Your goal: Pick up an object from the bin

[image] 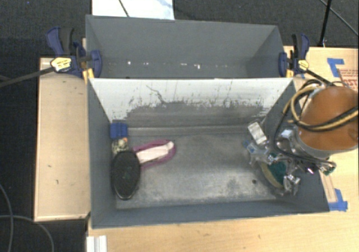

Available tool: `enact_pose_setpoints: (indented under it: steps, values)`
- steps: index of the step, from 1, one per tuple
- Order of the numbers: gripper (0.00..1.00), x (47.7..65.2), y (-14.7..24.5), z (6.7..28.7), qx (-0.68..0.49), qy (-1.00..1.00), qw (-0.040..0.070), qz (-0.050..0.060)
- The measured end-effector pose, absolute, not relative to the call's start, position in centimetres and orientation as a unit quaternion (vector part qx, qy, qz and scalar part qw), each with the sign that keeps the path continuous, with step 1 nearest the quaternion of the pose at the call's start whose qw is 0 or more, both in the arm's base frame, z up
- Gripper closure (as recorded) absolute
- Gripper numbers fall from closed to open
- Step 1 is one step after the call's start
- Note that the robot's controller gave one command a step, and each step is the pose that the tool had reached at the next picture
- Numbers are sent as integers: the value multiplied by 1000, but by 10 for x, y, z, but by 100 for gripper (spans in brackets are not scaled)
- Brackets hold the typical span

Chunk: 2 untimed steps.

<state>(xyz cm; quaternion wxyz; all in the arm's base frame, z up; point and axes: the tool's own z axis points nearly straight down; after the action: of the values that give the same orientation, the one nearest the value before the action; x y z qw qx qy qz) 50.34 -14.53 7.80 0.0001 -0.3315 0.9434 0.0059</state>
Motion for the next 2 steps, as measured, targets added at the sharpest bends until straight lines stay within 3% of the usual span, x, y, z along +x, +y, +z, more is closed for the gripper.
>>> enact_pose_setpoints:
  steps: [1, 2]
  values:
    - [0, 547, -149, 138, -525, 851, 2, -1]
    - [100, 545, -149, 136, -521, 854, 0, 1]
